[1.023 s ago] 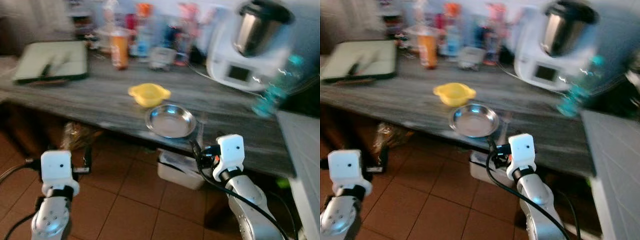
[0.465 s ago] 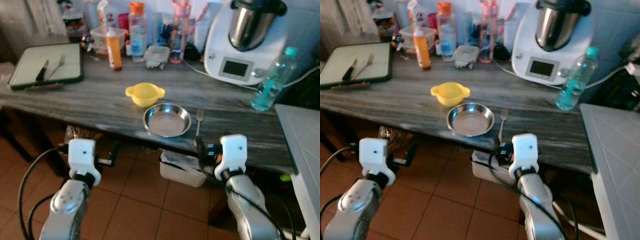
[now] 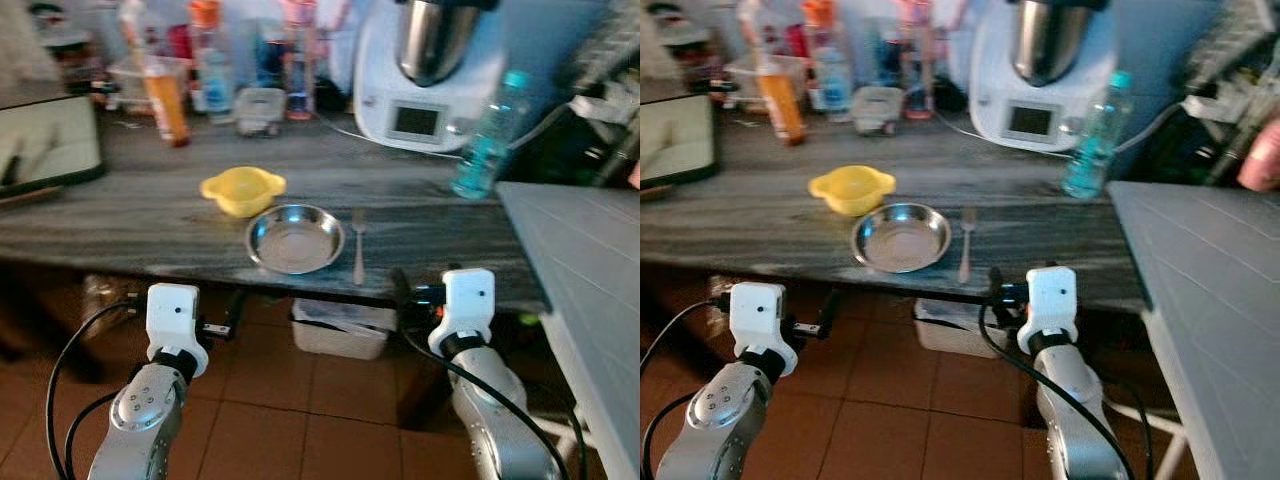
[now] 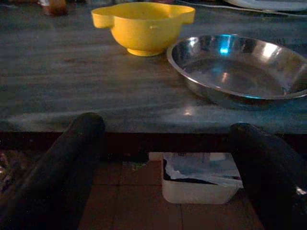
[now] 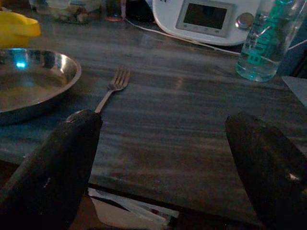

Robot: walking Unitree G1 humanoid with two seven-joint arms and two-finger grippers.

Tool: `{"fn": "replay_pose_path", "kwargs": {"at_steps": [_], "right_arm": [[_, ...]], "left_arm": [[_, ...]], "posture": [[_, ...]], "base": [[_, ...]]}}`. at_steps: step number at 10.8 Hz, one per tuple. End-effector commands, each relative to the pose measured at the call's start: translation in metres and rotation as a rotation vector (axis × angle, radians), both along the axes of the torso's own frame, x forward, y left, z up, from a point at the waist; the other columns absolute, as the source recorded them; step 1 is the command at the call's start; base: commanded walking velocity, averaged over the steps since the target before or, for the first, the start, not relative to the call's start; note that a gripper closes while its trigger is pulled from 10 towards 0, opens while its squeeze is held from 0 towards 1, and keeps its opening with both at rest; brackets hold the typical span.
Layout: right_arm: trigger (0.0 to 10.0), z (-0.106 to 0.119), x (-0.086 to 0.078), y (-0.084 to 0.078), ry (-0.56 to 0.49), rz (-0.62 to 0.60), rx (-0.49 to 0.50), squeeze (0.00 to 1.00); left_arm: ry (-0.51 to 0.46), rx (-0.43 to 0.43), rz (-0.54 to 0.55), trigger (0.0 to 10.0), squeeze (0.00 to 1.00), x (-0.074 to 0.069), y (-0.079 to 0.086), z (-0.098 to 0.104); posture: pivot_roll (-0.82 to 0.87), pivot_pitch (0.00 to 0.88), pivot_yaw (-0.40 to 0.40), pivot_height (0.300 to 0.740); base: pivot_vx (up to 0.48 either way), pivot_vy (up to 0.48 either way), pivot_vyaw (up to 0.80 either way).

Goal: Setting the table

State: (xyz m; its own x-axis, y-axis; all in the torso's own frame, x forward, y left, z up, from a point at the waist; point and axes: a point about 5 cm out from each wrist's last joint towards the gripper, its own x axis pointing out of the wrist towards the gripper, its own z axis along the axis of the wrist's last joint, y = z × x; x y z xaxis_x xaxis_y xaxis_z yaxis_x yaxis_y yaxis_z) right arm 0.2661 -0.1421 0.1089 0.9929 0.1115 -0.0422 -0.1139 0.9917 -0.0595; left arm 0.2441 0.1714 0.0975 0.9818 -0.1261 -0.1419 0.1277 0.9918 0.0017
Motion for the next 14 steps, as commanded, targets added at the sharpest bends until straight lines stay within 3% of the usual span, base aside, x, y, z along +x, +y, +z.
{"fn": "replay_pose_path", "kwargs": {"at_steps": [1, 5, 14], "right_arm": [[10.0, 0.003, 0.003, -0.001, -0.015, 0.009, 0.001, 0.00], [10.0, 0.005, 0.009, -0.013, -0.020, -0.019, -0.018, 0.00], [10.0, 0.005, 0.011, -0.016, -0.022, -0.029, -0.035, 0.00]], "left_arm": [[0.006, 0.015, 0.009, 10.0, 0.00, -0.001, 0.001, 0.000], [0.018, 0.000, 0.019, 10.0, 0.00, 0.001, 0.002, 0.002], [0.025, 0.022, 0.027, 10.0, 0.00, 0.001, 0.003, 0.003]], "posture": [[0.12, 0.000, -0.016, 0.740], [0.12, 0.000, -0.017, 0.740], [0.12, 0.000, -0.020, 0.740]], "base": [[0.000, 0.000, 0.00], [0.000, 0.000, 0.00], [-0.275, 0.000, 0.00]]}}
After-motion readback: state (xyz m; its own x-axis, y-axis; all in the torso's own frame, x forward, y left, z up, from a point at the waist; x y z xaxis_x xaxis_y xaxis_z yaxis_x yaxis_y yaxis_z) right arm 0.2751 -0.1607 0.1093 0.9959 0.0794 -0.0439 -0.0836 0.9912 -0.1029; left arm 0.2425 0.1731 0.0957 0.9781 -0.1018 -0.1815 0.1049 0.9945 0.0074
